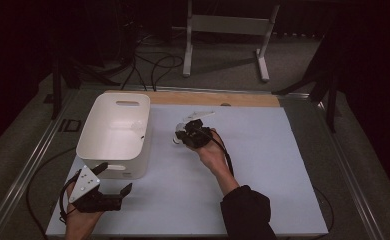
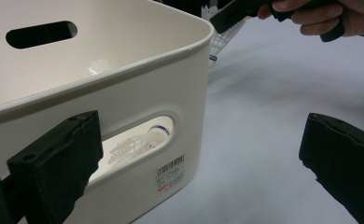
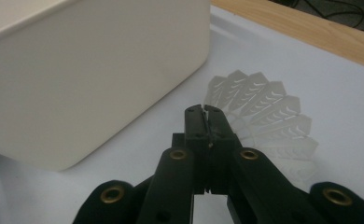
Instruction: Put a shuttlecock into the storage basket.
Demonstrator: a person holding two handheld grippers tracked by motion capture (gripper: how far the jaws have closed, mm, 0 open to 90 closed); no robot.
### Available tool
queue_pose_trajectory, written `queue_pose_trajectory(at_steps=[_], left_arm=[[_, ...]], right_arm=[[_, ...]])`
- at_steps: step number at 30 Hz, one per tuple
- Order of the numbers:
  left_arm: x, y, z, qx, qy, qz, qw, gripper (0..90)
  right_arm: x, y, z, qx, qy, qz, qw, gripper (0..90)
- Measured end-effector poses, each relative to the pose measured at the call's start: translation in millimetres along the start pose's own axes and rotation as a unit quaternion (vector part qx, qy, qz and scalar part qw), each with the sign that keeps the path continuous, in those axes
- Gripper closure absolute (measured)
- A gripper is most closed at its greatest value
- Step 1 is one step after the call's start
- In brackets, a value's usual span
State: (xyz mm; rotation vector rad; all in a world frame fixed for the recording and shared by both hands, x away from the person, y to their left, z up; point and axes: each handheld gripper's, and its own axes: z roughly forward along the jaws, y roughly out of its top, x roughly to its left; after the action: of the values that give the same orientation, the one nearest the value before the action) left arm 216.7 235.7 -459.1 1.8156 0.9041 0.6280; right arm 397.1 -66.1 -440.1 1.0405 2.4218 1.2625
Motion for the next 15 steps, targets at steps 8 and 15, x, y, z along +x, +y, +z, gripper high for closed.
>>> queue_pose_trajectory(at_steps=[8,15], left_arm=[[-0.1,0.0,0.1,0.000,0.000,0.000,1.0000,0.3],[0.1,0.0,0.1,0.002,0.000,0.001,1.0000,0.3]], right_arm=[[3.2,5.3,-4.9,-0.008,-0.001,-0.004,1.0000,90.0],[0.8,6.1,-7.3,-0.011,-0.001,0.005,0.9999,90.0]])
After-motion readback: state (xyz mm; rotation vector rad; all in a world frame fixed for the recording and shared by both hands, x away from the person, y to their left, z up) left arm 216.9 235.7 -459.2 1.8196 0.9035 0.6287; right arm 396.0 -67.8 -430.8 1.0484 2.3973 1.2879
